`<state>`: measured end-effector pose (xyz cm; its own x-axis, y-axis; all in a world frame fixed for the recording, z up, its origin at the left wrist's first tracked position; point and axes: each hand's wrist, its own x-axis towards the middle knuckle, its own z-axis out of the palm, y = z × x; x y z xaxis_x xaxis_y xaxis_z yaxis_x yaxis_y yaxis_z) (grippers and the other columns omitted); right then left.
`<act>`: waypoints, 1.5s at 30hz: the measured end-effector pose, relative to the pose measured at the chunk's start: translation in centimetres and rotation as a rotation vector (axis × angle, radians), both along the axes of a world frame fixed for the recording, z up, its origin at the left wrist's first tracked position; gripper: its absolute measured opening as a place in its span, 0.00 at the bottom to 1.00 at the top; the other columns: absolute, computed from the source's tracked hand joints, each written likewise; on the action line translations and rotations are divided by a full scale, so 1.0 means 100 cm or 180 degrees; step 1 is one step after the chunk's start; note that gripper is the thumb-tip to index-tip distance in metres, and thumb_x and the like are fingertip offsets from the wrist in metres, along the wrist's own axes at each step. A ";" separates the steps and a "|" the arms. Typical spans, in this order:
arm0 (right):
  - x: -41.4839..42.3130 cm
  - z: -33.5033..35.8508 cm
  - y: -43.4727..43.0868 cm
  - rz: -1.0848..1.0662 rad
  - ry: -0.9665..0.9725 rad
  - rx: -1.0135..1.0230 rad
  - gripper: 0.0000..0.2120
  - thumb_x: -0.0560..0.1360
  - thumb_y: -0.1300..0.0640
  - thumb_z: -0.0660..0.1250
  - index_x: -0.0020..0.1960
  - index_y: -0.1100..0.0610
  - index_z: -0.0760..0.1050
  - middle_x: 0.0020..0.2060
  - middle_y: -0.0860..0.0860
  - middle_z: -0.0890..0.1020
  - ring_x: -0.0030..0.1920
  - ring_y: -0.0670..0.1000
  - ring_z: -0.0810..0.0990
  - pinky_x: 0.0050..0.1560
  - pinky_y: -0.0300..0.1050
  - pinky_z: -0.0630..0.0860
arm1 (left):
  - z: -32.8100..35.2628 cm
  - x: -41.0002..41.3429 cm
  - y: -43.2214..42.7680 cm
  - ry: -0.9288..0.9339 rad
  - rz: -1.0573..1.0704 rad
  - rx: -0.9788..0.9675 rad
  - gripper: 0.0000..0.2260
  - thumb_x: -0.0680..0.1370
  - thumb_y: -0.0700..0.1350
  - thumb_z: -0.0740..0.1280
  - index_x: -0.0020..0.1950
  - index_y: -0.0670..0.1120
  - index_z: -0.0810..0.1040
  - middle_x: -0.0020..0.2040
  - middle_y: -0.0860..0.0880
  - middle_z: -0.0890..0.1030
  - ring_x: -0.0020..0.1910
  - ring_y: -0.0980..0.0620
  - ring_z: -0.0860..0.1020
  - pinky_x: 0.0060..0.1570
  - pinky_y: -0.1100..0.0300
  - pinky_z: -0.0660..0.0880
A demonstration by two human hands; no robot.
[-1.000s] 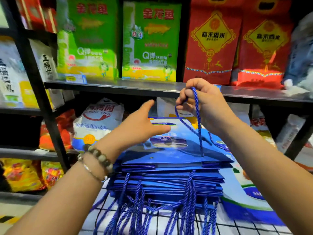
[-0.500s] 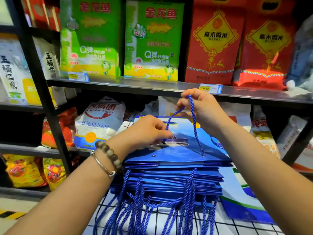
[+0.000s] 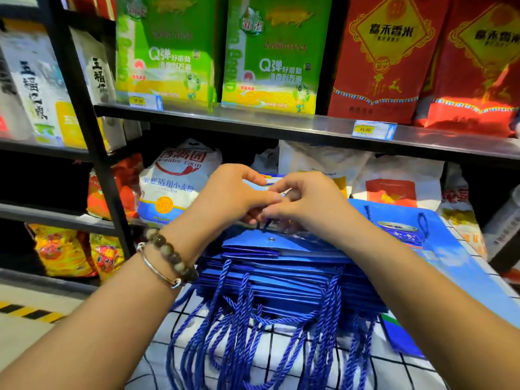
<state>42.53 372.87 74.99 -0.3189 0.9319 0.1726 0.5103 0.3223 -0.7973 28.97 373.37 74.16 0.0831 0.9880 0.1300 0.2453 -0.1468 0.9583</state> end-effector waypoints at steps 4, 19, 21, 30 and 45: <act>0.003 -0.004 0.003 -0.0168 0.0099 -0.0049 0.10 0.66 0.68 0.72 0.46 0.61 0.77 0.29 0.57 0.80 0.27 0.50 0.78 0.28 0.38 0.75 | 0.001 -0.002 -0.005 -0.0043 0.0031 -0.0017 0.10 0.70 0.37 0.72 0.45 0.46 0.72 0.30 0.42 0.81 0.24 0.54 0.78 0.25 0.64 0.75; 0.009 -0.003 -0.008 0.0424 0.0362 -0.0330 0.10 0.69 0.69 0.69 0.42 0.56 0.73 0.28 0.53 0.79 0.29 0.48 0.80 0.32 0.40 0.77 | 0.004 -0.032 -0.035 0.1794 -0.0549 0.0254 0.08 0.63 0.51 0.76 0.40 0.53 0.83 0.38 0.63 0.82 0.40 0.64 0.80 0.43 0.68 0.73; 0.009 -0.003 -0.008 0.0437 0.0416 -0.0324 0.09 0.69 0.69 0.69 0.42 0.57 0.73 0.28 0.53 0.80 0.28 0.48 0.80 0.32 0.40 0.77 | 0.004 -0.032 -0.035 0.1771 -0.0486 0.0269 0.08 0.63 0.52 0.75 0.39 0.53 0.83 0.37 0.65 0.81 0.39 0.65 0.79 0.42 0.69 0.73; 0.007 -0.002 -0.010 0.0478 0.0479 -0.0323 0.09 0.70 0.70 0.68 0.41 0.58 0.72 0.29 0.55 0.80 0.26 0.46 0.79 0.27 0.37 0.75 | 0.001 -0.033 -0.037 0.1681 -0.0268 0.0420 0.08 0.62 0.52 0.76 0.38 0.53 0.83 0.35 0.65 0.80 0.37 0.65 0.79 0.39 0.70 0.72; 0.007 -0.009 -0.007 0.0768 -0.0275 0.0042 0.11 0.70 0.67 0.69 0.40 0.52 0.73 0.31 0.50 0.79 0.27 0.41 0.72 0.30 0.30 0.69 | -0.010 -0.037 -0.038 0.2378 -0.0456 0.1303 0.11 0.67 0.58 0.72 0.43 0.52 0.85 0.37 0.55 0.84 0.34 0.66 0.75 0.35 0.72 0.67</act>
<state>43.26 372.18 74.04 -0.5459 0.8249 0.1467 0.4834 0.4531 -0.7490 25.30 369.57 73.17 0.4089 0.8489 0.3351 0.7428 -0.5229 0.4182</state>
